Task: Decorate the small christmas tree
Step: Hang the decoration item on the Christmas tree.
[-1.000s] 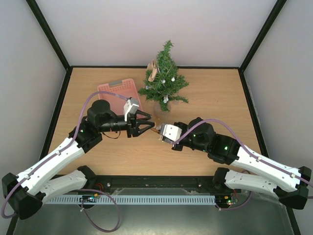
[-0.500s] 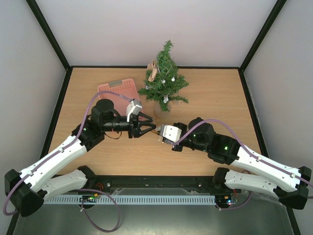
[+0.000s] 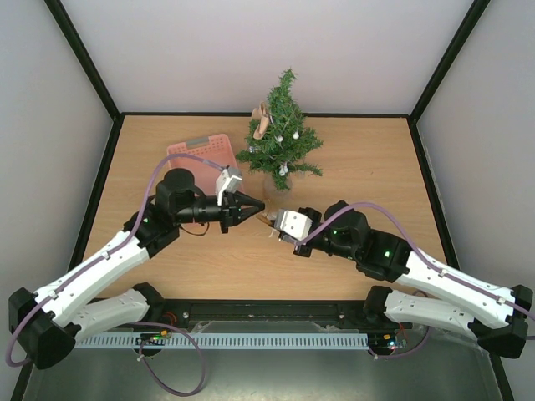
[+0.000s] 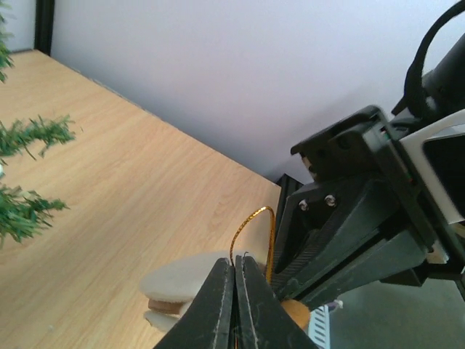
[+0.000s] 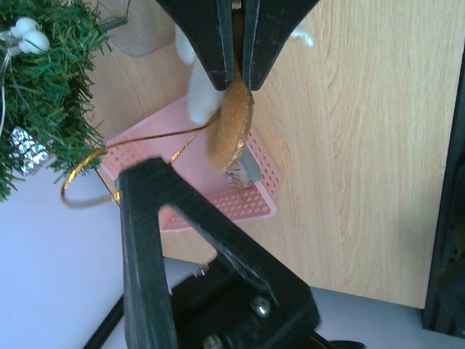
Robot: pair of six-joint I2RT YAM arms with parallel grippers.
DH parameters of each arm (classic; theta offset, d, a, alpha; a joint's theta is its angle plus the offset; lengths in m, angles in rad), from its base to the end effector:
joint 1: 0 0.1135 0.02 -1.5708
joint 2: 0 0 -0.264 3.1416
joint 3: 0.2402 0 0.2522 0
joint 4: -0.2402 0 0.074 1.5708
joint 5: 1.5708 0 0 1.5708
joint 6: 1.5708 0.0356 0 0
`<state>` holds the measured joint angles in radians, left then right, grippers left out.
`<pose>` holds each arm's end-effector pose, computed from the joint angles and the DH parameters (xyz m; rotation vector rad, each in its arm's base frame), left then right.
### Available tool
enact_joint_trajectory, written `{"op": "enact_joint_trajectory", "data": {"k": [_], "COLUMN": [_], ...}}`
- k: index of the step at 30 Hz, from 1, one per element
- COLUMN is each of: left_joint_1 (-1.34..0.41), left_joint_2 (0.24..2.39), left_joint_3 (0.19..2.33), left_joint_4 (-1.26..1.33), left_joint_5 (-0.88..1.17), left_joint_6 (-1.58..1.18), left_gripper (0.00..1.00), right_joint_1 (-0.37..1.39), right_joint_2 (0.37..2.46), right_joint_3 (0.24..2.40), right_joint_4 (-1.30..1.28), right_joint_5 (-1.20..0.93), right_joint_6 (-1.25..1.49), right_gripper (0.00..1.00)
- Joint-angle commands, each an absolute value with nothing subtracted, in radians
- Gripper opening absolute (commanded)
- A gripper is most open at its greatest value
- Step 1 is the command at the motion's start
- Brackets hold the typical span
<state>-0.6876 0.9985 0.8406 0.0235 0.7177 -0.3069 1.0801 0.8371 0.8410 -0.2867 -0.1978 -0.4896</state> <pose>0.1615 -0.1630 0.3427 0.9051 1.6291 -1.3220 0.0846 0.1731 0.3401 -1.4313 1.2342 0.5907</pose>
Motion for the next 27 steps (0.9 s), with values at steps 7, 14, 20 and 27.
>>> {"op": "enact_joint_trajectory", "data": {"k": [7, 14, 20, 27], "left_joint_1": [-0.681, -0.678, -0.652, -0.624], "left_joint_2": [0.96, 1.015, 1.081, 1.131], "left_joint_3": [0.802, 0.8, 0.822, 0.827], "left_joint_4": [0.123, 0.114, 0.09, 0.101], "left_joint_5": [0.558, 0.437, 0.394, 0.34], "left_joint_6": [-0.284, -0.232, -0.203, -0.197], "left_gripper": [0.02, 0.02, 0.02, 0.02], "right_joint_1": [1.07, 1.026, 0.973, 0.941], "right_joint_2": [0.837, 0.859, 0.912, 0.964], "right_joint_3": [0.727, 0.625, 0.587, 0.568], "right_joint_4": [-0.052, 0.105, 0.173, 0.246], "right_joint_5": [-0.039, -0.073, -0.111, -0.115], "right_joint_6": [-0.213, -0.124, -0.095, -0.079], "right_gripper": [0.02, 0.02, 0.02, 0.02]}}
